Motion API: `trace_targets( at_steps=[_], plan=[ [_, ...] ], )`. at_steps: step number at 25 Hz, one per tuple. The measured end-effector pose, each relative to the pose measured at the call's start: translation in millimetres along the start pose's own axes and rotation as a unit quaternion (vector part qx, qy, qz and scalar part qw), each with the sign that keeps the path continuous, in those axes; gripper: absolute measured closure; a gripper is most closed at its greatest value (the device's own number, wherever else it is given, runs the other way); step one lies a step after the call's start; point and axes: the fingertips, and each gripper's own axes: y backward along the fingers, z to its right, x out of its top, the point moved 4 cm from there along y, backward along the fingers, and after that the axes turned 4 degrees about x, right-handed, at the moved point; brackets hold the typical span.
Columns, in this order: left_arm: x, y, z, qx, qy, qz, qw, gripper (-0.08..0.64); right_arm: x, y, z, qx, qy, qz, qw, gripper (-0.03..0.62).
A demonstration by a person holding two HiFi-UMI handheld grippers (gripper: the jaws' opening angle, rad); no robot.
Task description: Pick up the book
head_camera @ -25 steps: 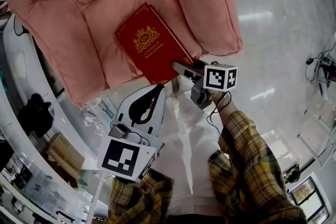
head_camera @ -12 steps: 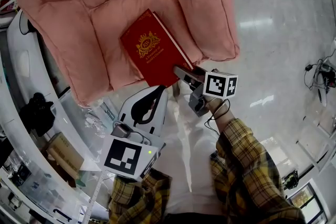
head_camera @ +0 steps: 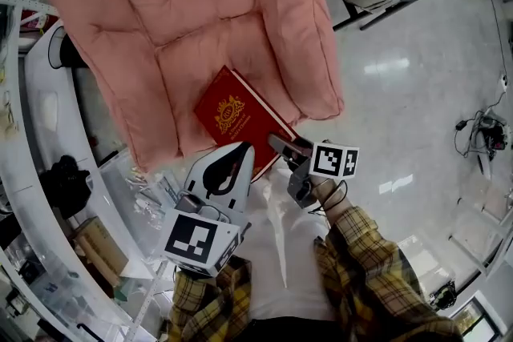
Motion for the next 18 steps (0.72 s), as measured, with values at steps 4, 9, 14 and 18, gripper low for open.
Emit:
trace_targets(
  at_steps=[4,9,14,18],
  plan=[
    [26,17,7,0.007,-0.003,0.011,0.9999,0.557,3,19,-26,0.002,-0.04,0.013,0.999,0.327],
    [61,41,13,0.02,-0.007,0.033,0.9992,0.557,15,39,-62,0.026,-0.085,0.055,0.995,0.327],
    [95,61,32,0.017,-0.027,0.061,0.9976,0.557,30,67,-110,0.06,-0.087,0.089,0.99,0.327],
    [116,80,46,0.011,-0.056,0.077,0.9954,0.557,45,86,-154,0.089,-0.056,0.107,0.989,0.327]
  ],
)
